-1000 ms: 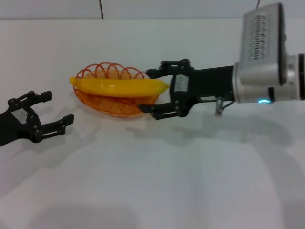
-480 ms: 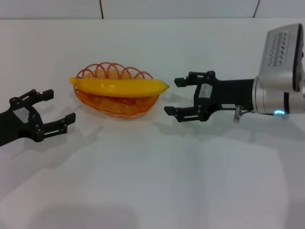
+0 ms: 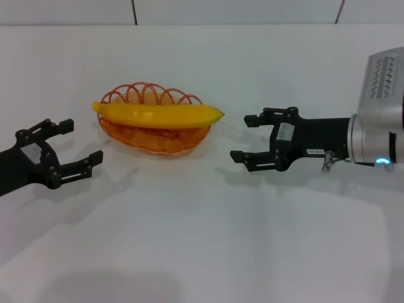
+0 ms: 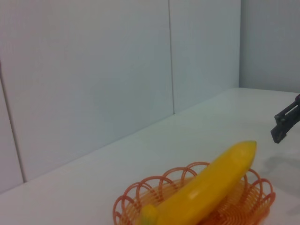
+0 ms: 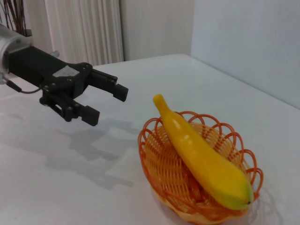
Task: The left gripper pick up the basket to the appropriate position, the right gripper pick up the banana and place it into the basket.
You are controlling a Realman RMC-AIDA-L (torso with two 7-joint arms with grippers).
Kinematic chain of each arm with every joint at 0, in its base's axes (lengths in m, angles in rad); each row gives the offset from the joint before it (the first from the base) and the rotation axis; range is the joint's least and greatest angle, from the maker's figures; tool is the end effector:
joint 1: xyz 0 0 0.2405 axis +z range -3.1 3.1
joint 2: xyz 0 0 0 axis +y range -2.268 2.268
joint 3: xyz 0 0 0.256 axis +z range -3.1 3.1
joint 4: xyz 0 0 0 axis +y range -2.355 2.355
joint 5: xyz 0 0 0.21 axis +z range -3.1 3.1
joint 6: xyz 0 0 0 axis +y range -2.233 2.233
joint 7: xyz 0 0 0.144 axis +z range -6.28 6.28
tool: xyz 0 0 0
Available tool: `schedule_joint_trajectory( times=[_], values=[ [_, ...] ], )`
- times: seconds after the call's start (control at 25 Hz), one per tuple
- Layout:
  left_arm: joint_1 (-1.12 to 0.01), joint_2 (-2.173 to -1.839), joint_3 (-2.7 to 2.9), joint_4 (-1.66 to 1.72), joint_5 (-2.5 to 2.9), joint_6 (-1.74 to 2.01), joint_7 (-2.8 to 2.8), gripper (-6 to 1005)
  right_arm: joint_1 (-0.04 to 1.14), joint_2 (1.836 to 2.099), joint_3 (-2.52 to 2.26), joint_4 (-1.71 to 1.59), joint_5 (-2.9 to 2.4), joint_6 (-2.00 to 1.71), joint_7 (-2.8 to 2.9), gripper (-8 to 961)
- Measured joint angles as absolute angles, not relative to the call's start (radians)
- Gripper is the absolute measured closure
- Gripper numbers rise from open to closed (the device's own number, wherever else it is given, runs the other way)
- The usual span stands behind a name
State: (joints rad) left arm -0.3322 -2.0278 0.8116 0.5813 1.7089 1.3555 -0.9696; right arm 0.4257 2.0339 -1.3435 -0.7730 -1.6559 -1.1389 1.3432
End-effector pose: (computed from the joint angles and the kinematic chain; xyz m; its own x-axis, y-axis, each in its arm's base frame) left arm -0.3293 0.3041 0.0150 0.8689 0.1504 0.4715 0.3969 -0.7809 -0.4824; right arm 0.2526 0.3402 -0.0409 0.9235 -0.2091 -0.3217 -0.3083 -0.9036 -0.2975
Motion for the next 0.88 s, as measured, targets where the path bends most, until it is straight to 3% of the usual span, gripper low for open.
schedule_joint_trajectory(
  times=[0.88],
  values=[
    [-0.331,-2.028,0.813,0.581,1.709,1.360,-0.969,92,0.425,2.035,-1.320,-0.756,-1.658,-1.165,1.330,128]
  ],
)
